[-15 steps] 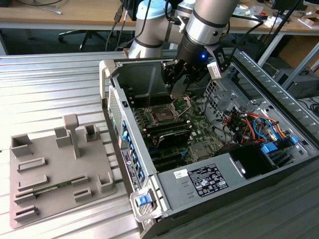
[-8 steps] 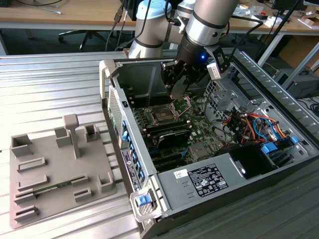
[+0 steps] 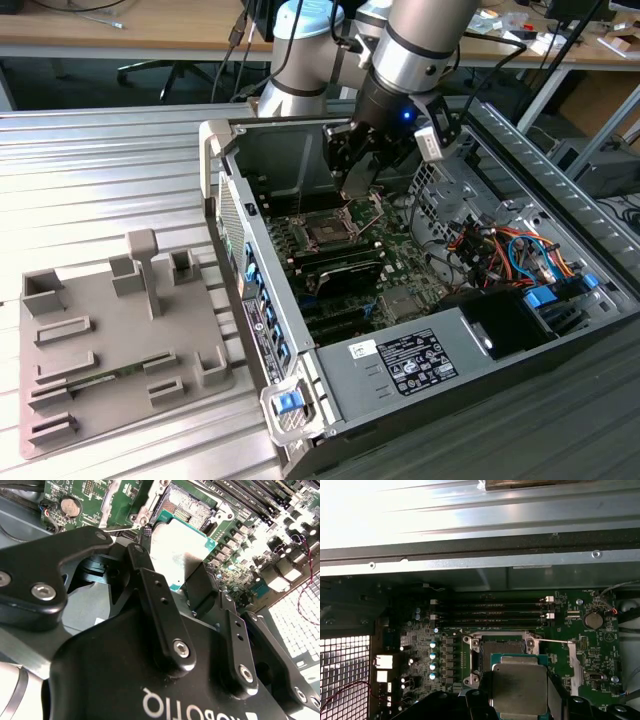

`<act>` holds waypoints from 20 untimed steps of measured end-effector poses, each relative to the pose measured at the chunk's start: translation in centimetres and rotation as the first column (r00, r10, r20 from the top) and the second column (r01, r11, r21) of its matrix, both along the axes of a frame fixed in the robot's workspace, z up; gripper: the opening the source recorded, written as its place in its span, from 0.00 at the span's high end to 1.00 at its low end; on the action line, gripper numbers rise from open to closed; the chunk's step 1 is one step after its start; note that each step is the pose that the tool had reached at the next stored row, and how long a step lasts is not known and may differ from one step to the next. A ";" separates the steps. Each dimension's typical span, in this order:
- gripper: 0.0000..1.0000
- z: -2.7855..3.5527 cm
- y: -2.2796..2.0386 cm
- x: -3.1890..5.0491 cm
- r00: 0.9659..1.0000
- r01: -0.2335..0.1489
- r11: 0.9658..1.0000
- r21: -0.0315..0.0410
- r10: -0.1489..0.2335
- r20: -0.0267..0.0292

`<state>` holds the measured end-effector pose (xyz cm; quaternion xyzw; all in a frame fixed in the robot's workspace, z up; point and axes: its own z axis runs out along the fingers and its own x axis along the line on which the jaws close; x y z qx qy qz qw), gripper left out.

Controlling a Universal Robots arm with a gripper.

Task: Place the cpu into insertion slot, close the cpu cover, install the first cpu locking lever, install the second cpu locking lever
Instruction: 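Place the cpu into insertion slot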

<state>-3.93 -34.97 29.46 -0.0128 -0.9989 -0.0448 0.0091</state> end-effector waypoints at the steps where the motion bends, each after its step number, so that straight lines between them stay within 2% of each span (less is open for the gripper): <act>1: 0.47 -0.08 0.00 0.00 1.000 0.000 1.000 0.000 0.000 0.000; 4: 0.47 -0.49 0.00 0.00 1.000 0.000 1.000 0.000 0.000 0.000; 20: 0.47 -0.90 0.00 0.00 1.000 0.000 1.000 0.000 0.000 0.000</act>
